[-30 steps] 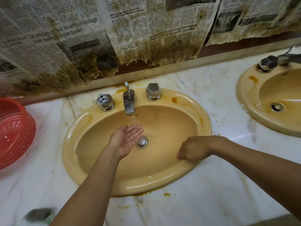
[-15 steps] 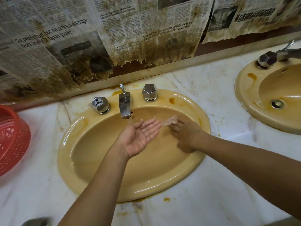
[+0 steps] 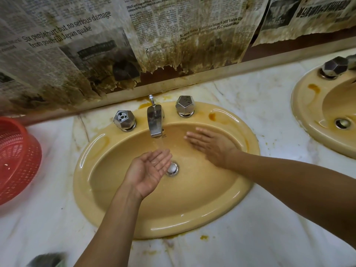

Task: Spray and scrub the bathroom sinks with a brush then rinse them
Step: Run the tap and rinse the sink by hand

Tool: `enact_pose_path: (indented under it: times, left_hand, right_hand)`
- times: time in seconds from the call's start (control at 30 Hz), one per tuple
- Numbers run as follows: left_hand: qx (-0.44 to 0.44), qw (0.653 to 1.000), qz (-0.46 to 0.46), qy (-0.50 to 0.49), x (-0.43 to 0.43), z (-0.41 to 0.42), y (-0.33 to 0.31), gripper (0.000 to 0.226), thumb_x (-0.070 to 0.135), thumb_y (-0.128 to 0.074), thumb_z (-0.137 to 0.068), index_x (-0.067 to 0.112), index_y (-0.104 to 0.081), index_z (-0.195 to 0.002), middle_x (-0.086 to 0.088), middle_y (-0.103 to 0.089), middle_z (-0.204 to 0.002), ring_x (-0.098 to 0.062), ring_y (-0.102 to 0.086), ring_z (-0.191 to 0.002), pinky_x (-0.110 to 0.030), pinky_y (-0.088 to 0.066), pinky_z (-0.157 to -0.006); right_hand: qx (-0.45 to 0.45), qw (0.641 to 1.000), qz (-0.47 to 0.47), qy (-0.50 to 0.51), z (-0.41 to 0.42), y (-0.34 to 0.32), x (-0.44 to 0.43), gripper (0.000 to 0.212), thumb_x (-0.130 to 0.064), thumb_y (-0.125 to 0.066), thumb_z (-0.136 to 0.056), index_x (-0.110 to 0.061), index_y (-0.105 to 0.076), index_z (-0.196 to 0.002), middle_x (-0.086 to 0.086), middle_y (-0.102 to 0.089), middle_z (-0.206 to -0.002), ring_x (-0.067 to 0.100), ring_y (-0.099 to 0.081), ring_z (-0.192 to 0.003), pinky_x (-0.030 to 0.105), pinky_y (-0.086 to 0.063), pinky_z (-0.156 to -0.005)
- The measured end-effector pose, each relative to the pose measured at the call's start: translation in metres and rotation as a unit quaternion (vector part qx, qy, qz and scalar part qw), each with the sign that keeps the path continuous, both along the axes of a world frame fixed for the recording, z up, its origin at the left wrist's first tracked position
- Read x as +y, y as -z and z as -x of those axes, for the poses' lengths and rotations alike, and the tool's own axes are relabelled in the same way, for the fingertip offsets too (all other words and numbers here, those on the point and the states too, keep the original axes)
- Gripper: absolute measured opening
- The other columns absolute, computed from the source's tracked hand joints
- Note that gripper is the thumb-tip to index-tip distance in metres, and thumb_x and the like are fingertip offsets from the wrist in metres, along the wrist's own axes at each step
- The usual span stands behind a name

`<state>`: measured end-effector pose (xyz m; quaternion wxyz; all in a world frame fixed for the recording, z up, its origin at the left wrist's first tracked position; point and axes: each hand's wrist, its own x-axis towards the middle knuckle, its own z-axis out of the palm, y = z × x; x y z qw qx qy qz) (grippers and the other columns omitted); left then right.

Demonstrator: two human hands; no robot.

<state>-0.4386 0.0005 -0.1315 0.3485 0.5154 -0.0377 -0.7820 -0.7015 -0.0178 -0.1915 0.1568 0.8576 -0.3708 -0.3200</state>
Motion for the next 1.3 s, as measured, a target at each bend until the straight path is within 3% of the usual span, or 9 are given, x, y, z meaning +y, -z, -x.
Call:
enact_pose_path:
  times: [0.1,0.27,0.43,0.53,0.77,0.93,1.03,1.2,1.3]
  left_hand:
    - [0.004,1.000,-0.001,0.004,-0.001,0.003,0.000,0.041,0.022,-0.035,-0.110,-0.003,-0.055,-0.136,-0.023,-0.068,-0.130,-0.036,-0.061,-0.129,-0.045,-0.042,-0.116]
    - [-0.007,1.000,-0.007,0.003,-0.003,0.003,-0.001,0.041,0.021,-0.036,-0.110,-0.005,-0.058,-0.133,-0.026,-0.069,-0.127,-0.036,-0.062,-0.128,-0.044,-0.043,-0.116]
    - [-0.027,1.000,-0.015,-0.006,-0.004,-0.002,0.000,0.035,0.019,-0.038,-0.109,-0.003,-0.062,-0.121,-0.026,-0.069,-0.125,-0.037,-0.062,-0.126,-0.045,-0.044,-0.114]
    - [-0.038,0.999,-0.024,-0.008,-0.006,0.000,0.002,0.033,0.018,-0.039,-0.109,-0.002,-0.062,-0.121,-0.026,-0.068,-0.128,-0.038,-0.062,-0.125,-0.044,-0.047,-0.111]
    - [0.008,0.999,-0.036,-0.032,-0.027,0.022,-0.003,0.053,0.037,-0.029,-0.112,-0.003,-0.055,-0.135,-0.026,-0.064,-0.135,-0.038,-0.062,-0.125,-0.045,-0.040,-0.117]
    - [0.086,0.996,-0.012,-0.026,-0.027,0.031,-0.015,0.073,0.053,-0.024,-0.110,-0.008,-0.053,-0.137,-0.029,-0.063,-0.135,-0.041,-0.058,-0.132,-0.048,-0.041,-0.115]
    - [0.082,0.995,-0.020,-0.044,-0.018,0.020,-0.008,0.074,0.053,-0.024,-0.110,-0.009,-0.049,-0.140,-0.031,-0.062,-0.134,-0.043,-0.057,-0.131,-0.049,-0.043,-0.113]
    - [0.049,0.998,-0.016,-0.035,-0.012,0.005,-0.001,0.069,0.048,-0.025,-0.110,-0.006,-0.041,-0.150,-0.031,-0.061,-0.136,-0.043,-0.056,-0.133,-0.050,-0.038,-0.118]
    - [0.065,0.997,0.006,-0.031,-0.021,0.005,-0.012,0.068,0.050,-0.027,-0.110,-0.004,-0.044,-0.147,-0.029,-0.063,-0.135,-0.041,-0.059,-0.130,-0.048,-0.040,-0.117]
  right_hand:
    - [0.023,0.988,-0.150,0.039,-0.006,0.005,0.013,0.069,-0.053,-0.017,-0.106,-0.021,0.006,-0.163,0.000,0.020,-0.168,0.016,0.019,-0.155,0.046,0.019,-0.122]
    - [-0.020,0.999,-0.027,0.032,0.001,-0.004,0.002,0.064,-0.044,-0.011,-0.107,-0.016,0.019,-0.157,0.003,0.030,-0.164,0.019,0.026,-0.153,0.048,0.017,-0.123]
    - [-0.051,0.951,-0.269,0.147,-0.015,-0.002,0.031,0.067,-0.051,-0.023,-0.107,-0.025,0.002,-0.163,-0.002,0.018,-0.169,0.015,0.013,-0.156,0.042,0.010,-0.125]
    - [-0.106,0.924,-0.317,0.184,-0.018,-0.006,0.038,0.068,-0.054,-0.025,-0.107,-0.025,-0.004,-0.164,-0.003,0.014,-0.170,0.013,0.010,-0.157,0.040,0.007,-0.126]
    - [-0.104,0.942,-0.265,0.180,-0.017,-0.001,0.039,0.071,-0.056,-0.027,-0.105,-0.021,-0.008,-0.164,-0.002,0.011,-0.170,0.014,0.010,-0.157,0.041,0.007,-0.126]
    - [-0.040,0.996,-0.053,0.064,-0.011,-0.007,0.011,0.076,-0.059,-0.019,-0.104,-0.015,0.004,-0.161,0.005,0.018,-0.168,0.022,0.026,-0.153,0.049,0.019,-0.123]
    - [-0.069,0.996,0.047,-0.010,-0.012,-0.016,-0.014,0.069,-0.044,-0.008,-0.104,-0.010,0.022,-0.156,0.010,0.033,-0.163,0.026,0.034,-0.149,0.051,0.014,-0.123]
    - [0.060,0.995,-0.032,-0.077,-0.002,0.005,-0.008,0.064,-0.039,-0.010,-0.108,-0.012,0.012,-0.161,0.004,0.030,-0.160,0.019,0.025,-0.153,0.049,0.022,-0.121]
    - [0.000,0.999,-0.019,-0.039,-0.005,-0.001,-0.015,0.065,-0.039,-0.012,-0.107,-0.009,0.021,-0.155,0.006,0.031,-0.161,0.020,0.025,-0.153,0.046,0.022,-0.121]
